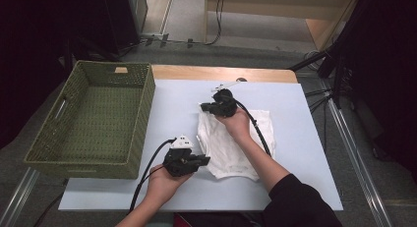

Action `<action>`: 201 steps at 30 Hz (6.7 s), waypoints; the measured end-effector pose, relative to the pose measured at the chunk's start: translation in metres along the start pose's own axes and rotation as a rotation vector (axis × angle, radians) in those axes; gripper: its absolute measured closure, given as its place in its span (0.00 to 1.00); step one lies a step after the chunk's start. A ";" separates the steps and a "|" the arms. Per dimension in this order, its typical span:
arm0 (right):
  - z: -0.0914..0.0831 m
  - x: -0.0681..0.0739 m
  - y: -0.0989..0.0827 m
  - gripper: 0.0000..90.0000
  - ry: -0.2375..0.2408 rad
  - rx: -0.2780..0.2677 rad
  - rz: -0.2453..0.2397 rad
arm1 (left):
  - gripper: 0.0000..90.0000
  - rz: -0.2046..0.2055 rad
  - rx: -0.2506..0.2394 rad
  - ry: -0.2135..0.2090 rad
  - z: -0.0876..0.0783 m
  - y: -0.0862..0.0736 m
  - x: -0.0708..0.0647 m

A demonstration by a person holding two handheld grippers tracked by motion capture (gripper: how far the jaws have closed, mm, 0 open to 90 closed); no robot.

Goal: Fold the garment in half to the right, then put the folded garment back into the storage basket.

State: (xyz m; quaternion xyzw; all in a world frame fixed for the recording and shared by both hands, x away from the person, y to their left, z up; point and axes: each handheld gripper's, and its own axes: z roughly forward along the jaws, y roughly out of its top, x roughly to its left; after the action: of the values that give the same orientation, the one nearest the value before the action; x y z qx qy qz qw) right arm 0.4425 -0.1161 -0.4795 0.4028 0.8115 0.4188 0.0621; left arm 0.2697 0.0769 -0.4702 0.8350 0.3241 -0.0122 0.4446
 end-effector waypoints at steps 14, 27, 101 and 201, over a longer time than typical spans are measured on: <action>-0.039 -0.011 0.003 0.95 0.030 -0.065 0.051 | 0.94 0.069 -0.053 -0.040 0.003 0.019 -0.017; -0.068 -0.022 -0.008 0.95 0.008 -0.120 0.086 | 0.94 0.117 -0.049 -0.095 0.020 0.034 -0.028; -0.142 -0.105 -0.081 0.94 -0.224 -0.098 0.281 | 0.94 0.186 0.103 -0.243 0.151 0.067 -0.063; -0.169 -0.047 -0.156 0.59 -0.195 0.018 0.216 | 0.41 0.052 0.075 -0.112 0.082 0.074 0.018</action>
State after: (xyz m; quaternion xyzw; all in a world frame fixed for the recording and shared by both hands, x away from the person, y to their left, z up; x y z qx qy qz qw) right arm 0.3059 -0.3066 -0.4962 0.5270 0.7573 0.3747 0.0919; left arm 0.3470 -0.0039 -0.4711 0.8573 0.2763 -0.0593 0.4304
